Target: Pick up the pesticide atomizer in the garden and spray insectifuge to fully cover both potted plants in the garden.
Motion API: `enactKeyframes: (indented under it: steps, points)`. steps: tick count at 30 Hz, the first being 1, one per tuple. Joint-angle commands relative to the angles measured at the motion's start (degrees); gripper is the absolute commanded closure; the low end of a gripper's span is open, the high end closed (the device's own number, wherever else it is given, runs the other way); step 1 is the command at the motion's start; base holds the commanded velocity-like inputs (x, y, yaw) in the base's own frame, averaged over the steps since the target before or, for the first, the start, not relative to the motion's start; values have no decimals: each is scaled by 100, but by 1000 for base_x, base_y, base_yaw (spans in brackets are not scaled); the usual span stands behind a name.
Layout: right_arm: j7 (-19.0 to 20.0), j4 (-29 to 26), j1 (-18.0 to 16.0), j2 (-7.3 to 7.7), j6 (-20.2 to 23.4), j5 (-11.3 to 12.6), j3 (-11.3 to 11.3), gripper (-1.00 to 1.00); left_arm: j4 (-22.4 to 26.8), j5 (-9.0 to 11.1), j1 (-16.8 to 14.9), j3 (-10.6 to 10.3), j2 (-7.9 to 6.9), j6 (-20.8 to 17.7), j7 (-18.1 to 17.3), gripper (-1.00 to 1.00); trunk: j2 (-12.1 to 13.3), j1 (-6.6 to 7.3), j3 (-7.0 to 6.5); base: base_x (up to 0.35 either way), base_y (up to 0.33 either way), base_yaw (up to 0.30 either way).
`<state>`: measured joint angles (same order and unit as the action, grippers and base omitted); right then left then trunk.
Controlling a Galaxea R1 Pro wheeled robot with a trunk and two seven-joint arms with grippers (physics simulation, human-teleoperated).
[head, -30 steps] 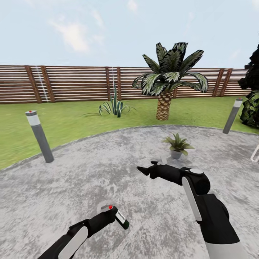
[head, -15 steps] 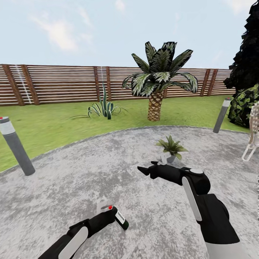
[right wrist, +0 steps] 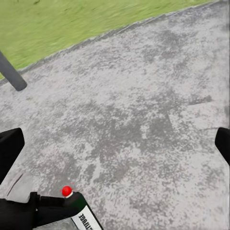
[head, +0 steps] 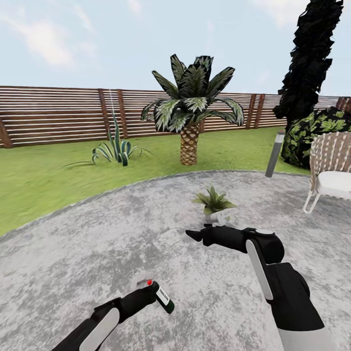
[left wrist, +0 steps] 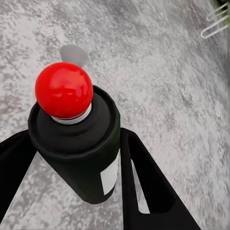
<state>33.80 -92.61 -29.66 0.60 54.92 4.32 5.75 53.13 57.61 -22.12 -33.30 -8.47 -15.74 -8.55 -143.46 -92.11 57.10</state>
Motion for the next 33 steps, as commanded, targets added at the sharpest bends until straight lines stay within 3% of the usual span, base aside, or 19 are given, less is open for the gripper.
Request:
enactKeyframes:
  steps: [1,23,33]
  points:
    - [-22,-2,-5,2,40,43,5,-100,5,48,-3,-10,-6,-17,1,100,-2,-2,6,339,0,-275]
    - [-19,-2,-6,11,37,34,-8,-100,-39,51,-3,-1,10,-17,3,100,-2,-2,6,339,0,-273]
    - [8,-2,-13,26,32,43,0,-100,-99,48,-12,-10,47,-23,-12,100,-2,-2,6,339,0,-170]
